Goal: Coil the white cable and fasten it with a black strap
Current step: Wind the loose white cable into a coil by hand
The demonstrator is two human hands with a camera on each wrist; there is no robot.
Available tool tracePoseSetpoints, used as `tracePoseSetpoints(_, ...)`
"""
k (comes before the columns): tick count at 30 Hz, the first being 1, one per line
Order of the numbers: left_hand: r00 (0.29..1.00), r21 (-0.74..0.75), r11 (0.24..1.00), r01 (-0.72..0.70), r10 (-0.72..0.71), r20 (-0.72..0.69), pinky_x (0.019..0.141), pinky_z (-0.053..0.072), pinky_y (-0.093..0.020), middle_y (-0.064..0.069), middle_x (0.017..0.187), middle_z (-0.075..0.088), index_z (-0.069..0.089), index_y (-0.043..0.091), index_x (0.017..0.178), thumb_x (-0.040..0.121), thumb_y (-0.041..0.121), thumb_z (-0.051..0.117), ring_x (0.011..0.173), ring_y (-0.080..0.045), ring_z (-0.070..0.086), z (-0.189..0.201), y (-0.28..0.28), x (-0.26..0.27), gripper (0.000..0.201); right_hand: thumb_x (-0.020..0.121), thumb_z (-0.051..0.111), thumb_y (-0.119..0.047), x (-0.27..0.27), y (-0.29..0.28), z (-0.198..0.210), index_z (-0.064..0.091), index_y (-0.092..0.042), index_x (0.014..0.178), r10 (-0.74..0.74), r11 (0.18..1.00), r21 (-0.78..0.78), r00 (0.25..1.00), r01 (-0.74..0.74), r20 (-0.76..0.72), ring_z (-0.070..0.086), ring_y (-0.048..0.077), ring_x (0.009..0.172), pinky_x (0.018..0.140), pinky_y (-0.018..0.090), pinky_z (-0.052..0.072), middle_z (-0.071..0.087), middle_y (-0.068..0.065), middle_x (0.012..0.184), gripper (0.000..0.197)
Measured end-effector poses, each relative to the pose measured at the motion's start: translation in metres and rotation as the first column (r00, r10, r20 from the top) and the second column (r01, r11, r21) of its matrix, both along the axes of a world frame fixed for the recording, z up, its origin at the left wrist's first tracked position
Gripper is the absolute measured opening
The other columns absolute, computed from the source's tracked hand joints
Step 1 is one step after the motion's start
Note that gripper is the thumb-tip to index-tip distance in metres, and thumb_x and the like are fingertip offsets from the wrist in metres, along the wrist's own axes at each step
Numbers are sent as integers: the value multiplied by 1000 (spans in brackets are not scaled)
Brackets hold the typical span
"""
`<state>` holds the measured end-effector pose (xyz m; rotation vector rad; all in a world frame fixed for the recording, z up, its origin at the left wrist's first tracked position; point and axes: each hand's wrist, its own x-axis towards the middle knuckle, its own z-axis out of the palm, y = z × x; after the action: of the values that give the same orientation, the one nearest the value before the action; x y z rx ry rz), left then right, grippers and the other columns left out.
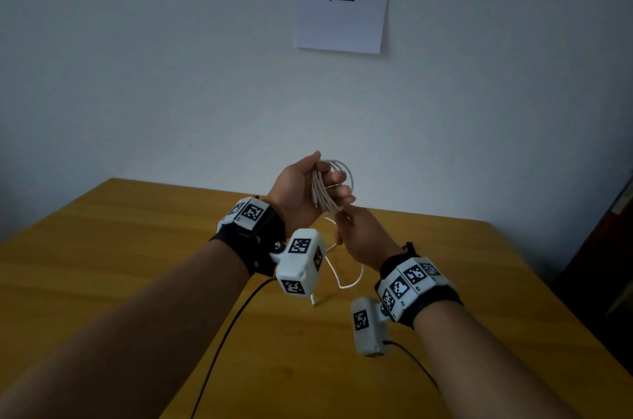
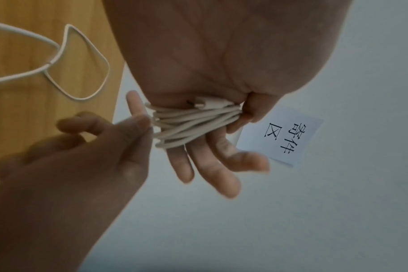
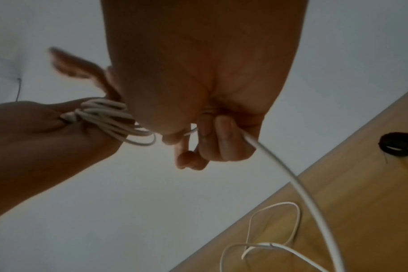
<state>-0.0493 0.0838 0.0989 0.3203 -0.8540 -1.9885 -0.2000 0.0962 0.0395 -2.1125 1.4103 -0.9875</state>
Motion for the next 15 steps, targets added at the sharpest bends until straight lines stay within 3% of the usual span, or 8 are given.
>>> tracePoseSetpoints(2,999,-25,999,-48,48,-11,83,52,-45,-18,83,72,42,15,66,101,38,32,77,-38,70,4,3,0,43,110,39,-31,3,-1,-5,64,-19,93,43,999,-26,999,-44,-31,55,-2,50,58,20,43,58,-5,61,32)
tracePoseSetpoints(6,995,-47,997,-66,69,66,115,29,-47,-30,129,59,34,19,68,98,44,34,120,-42,58,6,5,1,39,108,41,-27,10,0,-4,52,-23,78,89,995,44,991,-85,-99,57,8,57,66,32,47,61,-1,65,32)
tracePoseSetpoints(8,983,-54,993,-107,114,142,117,25,-45,-30,128,60,43,18,82,96,46,37,121,-39,58,4,3,1,32,107,39,-28,14,3,2,57,-16,88,90,989,125,989,-75,-117,59,11,61,68,34,46,66,4,71,29)
tracePoseSetpoints(9,971,-79,988,-135,148,190,118,24,-44,-29,126,62,48,14,107,96,46,38,120,-37,59,2,2,1,36,107,38,-29,15,5,5,59,-13,92,75,985,162,989,-54,-126,58,10,60,68,33,45,69,4,73,30)
tracePoseSetpoints(10,951,-106,981,-161,183,250,118,23,-43,-27,124,64,34,9,138,95,47,39,120,-35,60,0,1,0,58,107,37,-31,16,8,8,60,-13,94,61,981,190,989,-34,-137,57,6,57,67,32,43,70,4,74,32)
tracePoseSetpoints(11,924,-137,971,-195,229,307,118,23,-44,-26,123,65,11,7,151,96,47,39,120,-33,60,-2,1,-1,74,107,37,-32,16,11,11,61,-14,93,54,978,209,988,-23,-146,56,2,53,66,31,42,72,4,72,33)
tracePoseSetpoints(12,887,-175,958,-227,278,369,117,23,-45,-24,122,66,5,6,151,97,47,39,119,-33,60,-3,1,-2,76,106,38,-33,15,14,13,61,-16,89,57,976,216,987,-24,-150,55,-2,49,65,30,41,72,4,70,34)
tracePoseSetpoints(15,667,-399,879,-262,463,584,112,28,-51,-18,113,72,34,-6,140,96,51,35,109,-28,66,-9,-2,-3,72,105,46,-34,13,17,14,61,-25,76,75,973,225,986,-39,-152,55,-8,42,64,28,41,74,4,66,34)
